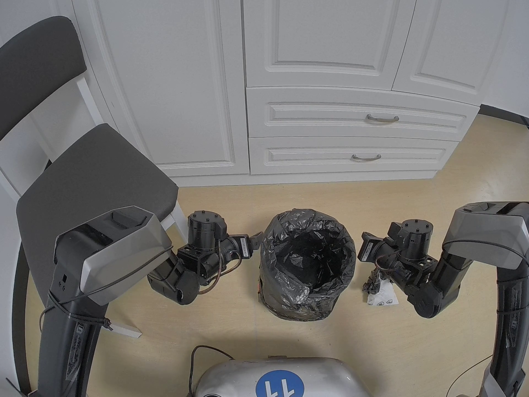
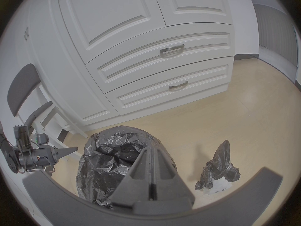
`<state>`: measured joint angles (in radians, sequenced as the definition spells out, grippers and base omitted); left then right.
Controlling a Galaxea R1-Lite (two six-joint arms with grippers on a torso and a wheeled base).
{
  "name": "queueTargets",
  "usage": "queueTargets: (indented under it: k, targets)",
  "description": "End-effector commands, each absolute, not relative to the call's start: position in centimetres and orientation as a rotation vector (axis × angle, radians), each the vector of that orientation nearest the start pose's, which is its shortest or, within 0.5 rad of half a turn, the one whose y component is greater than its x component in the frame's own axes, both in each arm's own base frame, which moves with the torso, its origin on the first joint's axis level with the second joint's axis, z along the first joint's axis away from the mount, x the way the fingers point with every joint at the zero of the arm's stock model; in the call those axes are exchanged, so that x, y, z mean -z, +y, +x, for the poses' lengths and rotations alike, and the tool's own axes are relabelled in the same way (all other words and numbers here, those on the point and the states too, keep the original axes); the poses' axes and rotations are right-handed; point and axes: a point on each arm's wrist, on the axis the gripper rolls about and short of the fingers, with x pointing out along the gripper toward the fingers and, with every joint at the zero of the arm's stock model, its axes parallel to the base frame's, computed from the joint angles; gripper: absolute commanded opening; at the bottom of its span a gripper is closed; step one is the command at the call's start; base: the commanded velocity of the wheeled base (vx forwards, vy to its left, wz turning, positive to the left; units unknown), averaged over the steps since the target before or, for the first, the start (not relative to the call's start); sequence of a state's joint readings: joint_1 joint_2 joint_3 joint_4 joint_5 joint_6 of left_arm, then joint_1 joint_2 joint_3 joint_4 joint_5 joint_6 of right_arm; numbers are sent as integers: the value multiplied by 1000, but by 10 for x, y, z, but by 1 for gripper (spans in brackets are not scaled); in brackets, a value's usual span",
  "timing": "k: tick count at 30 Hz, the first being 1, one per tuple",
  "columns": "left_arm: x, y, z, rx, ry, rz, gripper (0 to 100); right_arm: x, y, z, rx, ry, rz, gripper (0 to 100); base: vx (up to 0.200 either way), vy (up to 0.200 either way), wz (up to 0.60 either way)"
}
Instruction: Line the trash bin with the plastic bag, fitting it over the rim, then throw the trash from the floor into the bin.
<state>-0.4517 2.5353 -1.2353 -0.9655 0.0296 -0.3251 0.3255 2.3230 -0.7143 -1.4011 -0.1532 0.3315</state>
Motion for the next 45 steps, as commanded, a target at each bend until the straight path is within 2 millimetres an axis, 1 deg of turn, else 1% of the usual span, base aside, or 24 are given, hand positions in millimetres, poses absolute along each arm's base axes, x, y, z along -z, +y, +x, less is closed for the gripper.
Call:
queueTargets:
  k: [1, 2, 3, 4, 5, 9, 16, 22, 23, 26, 35, 45]
  targets:
    - [7, -220, 399, 412, 391, -232, 100, -18, 120, 353, -147, 237, 277, 0, 0, 0, 0]
    - [8, -222, 398, 417, 393, -231, 100, -18, 120, 353, -147, 237, 277, 0, 0, 0, 0]
    - [14, -230, 392, 430, 403, -221, 100, -17, 121, 353, -148, 241, 276, 0, 0, 0, 0]
    - [20, -233, 391, 435, 414, -215, 100, -17, 121, 353, -149, 242, 276, 0, 0, 0, 0]
    - [29, -235, 391, 435, 429, -205, 100, -16, 121, 353, -147, 243, 275, 0, 0, 0, 0]
    - [46, -236, 394, 424, 448, -192, 100, -15, 121, 352, -148, 247, 274, 0, 0, 0, 0]
    - [55, -231, 405, 340, 410, -100, 100, -8, 121, 353, -148, 262, 251, 0, 0, 0, 0]
    - [45, -220, 412, 309, 383, -90, 100, -10, 121, 353, -148, 259, 252, 0, 0, 0, 0]
    - [40, -217, 413, 304, 371, -95, 100, -10, 121, 353, -148, 259, 252, 0, 0, 0, 0]
    - [34, -212, 416, 292, 358, -102, 100, -9, 121, 353, -148, 261, 250, 0, 0, 0, 0]
    - [18, -205, 420, 283, 327, -113, 100, -10, 121, 351, -148, 263, 248, 0, 0, 0, 0]
    - [16, -203, 421, 279, 322, -116, 100, -10, 121, 351, -150, 261, 236, 0, 0, 0, 0]
